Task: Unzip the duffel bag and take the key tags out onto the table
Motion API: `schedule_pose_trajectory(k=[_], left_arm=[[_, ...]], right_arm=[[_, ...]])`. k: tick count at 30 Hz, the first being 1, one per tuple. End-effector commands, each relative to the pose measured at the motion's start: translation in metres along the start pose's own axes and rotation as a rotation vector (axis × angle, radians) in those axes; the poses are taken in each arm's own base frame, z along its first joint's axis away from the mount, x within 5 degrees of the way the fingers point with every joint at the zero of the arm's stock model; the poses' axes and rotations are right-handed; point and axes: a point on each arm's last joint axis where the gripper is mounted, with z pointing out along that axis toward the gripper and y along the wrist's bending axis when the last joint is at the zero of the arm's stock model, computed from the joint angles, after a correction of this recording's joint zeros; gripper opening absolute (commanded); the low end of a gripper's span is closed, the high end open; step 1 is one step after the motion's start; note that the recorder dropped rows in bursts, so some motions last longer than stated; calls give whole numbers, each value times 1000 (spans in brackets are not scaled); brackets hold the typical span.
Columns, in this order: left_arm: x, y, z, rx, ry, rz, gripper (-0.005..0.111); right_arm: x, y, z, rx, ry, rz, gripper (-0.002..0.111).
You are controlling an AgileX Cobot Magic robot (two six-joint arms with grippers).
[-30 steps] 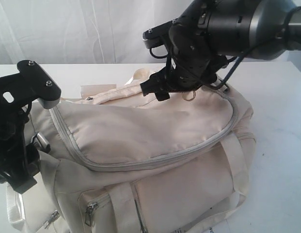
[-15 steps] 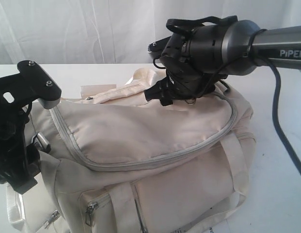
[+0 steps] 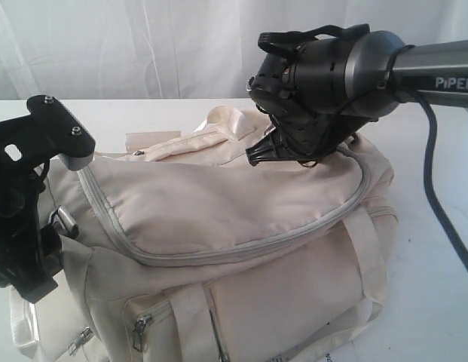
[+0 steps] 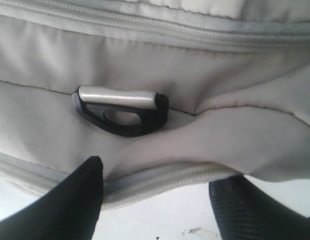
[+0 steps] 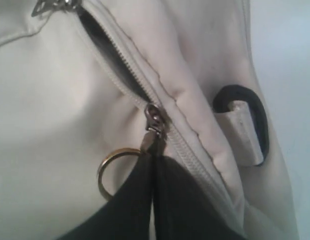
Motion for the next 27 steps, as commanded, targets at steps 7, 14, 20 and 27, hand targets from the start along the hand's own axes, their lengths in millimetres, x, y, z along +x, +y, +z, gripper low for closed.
schedule_pose_trajectory(k=[7, 14, 20, 27], left_arm=[[3, -3, -3, 36, 14, -25, 64], [2, -3, -3, 37, 8, -26, 64], [2, -3, -3, 37, 8, -26, 64], [2, -3, -3, 37, 8, -26, 64]], right_arm=[[-3, -14, -20, 7, -17, -48, 0], [-4, -29, -40, 16, -33, -113, 0], [-6, -21, -44, -99, -56, -58, 1], [-11, 3, -37, -286, -103, 17, 47]])
